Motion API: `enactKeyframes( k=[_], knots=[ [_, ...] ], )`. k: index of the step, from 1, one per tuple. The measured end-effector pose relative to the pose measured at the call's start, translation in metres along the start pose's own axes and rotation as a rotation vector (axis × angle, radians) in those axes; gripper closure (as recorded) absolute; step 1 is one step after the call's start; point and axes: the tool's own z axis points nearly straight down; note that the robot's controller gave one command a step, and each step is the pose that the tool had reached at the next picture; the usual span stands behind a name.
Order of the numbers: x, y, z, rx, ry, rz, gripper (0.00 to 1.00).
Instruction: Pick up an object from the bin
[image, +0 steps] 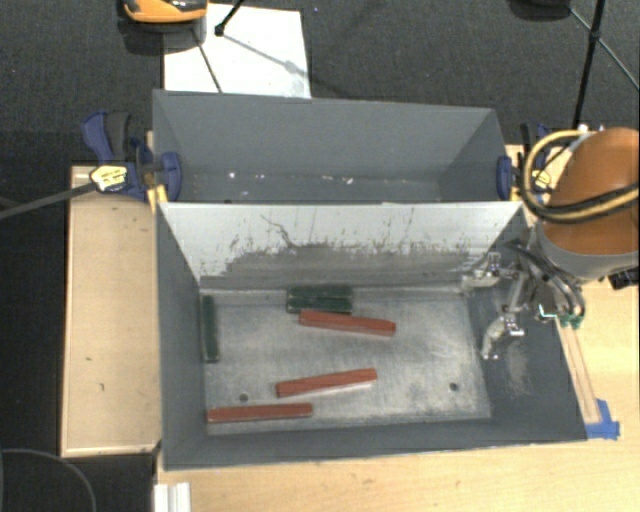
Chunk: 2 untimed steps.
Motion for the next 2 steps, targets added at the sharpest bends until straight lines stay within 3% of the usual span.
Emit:
enactKeyframes(
  k=[1, 2],
  knots=[
    [-0.002, 0.0, -0.004, 0.002, -0.008, -0.003, 0.0],
    [-0.031, 0.052, 0.031, 0.003, -0.011, -0.047, 0.0]
  ],
)
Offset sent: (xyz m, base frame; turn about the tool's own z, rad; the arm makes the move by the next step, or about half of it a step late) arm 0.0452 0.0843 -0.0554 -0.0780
